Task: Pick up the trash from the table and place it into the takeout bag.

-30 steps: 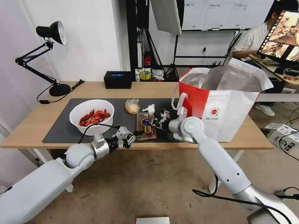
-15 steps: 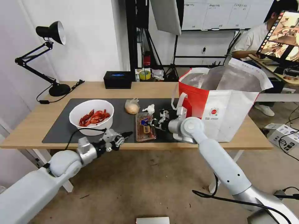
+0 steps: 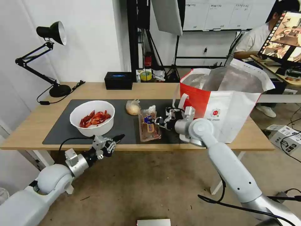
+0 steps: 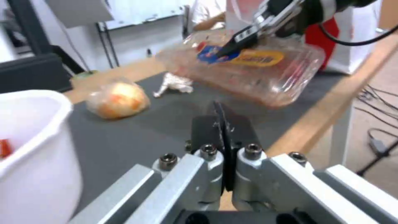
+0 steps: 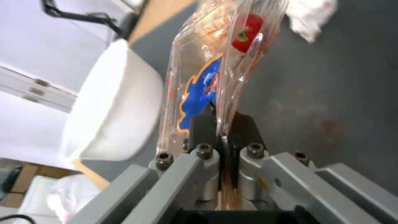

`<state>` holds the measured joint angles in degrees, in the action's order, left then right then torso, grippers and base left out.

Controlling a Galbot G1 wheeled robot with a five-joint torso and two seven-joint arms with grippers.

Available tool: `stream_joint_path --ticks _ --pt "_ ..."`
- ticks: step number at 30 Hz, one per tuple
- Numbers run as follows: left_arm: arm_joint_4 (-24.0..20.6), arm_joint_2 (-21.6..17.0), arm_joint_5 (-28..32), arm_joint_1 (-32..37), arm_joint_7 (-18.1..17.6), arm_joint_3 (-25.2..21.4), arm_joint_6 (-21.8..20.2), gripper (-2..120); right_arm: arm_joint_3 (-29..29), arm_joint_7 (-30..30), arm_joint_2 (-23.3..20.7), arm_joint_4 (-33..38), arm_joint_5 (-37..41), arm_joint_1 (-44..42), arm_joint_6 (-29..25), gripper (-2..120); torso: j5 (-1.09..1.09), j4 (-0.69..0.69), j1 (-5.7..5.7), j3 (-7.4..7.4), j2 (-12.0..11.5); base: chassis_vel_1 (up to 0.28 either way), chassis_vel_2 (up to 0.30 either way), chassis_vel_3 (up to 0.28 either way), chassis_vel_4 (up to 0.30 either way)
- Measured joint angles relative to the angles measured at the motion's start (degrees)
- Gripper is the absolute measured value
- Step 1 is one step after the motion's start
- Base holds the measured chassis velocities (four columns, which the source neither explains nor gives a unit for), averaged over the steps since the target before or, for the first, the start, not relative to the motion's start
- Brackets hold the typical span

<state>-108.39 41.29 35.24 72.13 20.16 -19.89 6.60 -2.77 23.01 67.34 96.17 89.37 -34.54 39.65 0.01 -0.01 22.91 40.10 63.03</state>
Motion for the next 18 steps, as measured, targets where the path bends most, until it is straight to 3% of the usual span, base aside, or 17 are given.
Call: stream_joint_path --ticks 2,9,11,13,18 --pt "-0.31 0.44 -0.01 1.07 -0.25 -1.07 0.0 1 -0.26 -0.45 -0.15 0.91 0.27 -0.03 -0.35 0 -0.01 0.0 0.0 0.0 0.0 0.0 0.0 0.0 0.0" --pt "-2.5 3.72 0.13 7.57 -1.93 -7.9 0.21 30 -1.95 -1.3 -0.95 6.45 1.76 -0.06 -3.15 0 -0.01 0.0 0.0 0.0 0.0 0.0 0.0 0.0 0.0" --pt "-2.71 4.22 0.17 8.21 -2.18 -8.62 0.22 31 -2.12 -1.32 -1.02 6.92 1.87 -0.07 -3.57 0 0.0 -0.01 0.0 0.0 0.0 0.0 0.0 0.0 0.0" --pt "-3.99 7.38 0.27 11.71 -3.1 -11.99 0.39 45 -3.39 -1.35 -1.45 9.63 2.42 -0.14 -7.4 0 0.0 0.01 0.0 0.0 0.0 0.0 0.0 0.0 0.0" --pt "-5.07 11.59 0.19 14.64 -4.72 -14.14 0.71 60 -5.28 0.23 -2.22 12.81 2.57 0.01 -13.17 0 0.0 0.01 0.0 0.0 0.0 0.0 0.0 0.0 0.0"
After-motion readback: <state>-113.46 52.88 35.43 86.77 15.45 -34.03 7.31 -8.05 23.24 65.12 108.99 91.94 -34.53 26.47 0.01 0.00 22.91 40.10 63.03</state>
